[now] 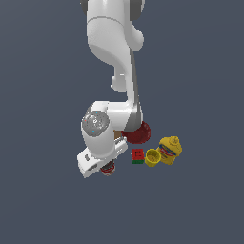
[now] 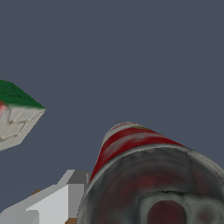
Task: Pick up a designated object from a clutter of objects.
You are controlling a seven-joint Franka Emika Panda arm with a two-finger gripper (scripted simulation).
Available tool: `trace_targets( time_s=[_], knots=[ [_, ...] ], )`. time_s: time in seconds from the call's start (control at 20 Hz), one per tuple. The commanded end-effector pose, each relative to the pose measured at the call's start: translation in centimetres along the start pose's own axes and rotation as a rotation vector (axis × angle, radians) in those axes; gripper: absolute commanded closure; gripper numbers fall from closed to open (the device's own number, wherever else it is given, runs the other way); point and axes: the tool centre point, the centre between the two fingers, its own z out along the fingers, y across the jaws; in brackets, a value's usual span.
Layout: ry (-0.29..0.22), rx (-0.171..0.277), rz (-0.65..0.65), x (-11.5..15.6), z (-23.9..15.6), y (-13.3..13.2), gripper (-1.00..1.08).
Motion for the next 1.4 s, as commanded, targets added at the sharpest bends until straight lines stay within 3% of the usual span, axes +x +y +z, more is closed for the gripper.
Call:
trace_targets(
  time_s=[0.0, 0.55, 1.35],
  knots=[
    [0.000, 0.000, 0.000, 0.0, 0.0, 0.0, 1.08],
    [0.001, 0.000, 0.000, -1.5, -5.1, 2.1, 1.08],
    [0.001, 0.001, -0.001, -5.9, -21.2, 8.8, 1.08]
  ],
)
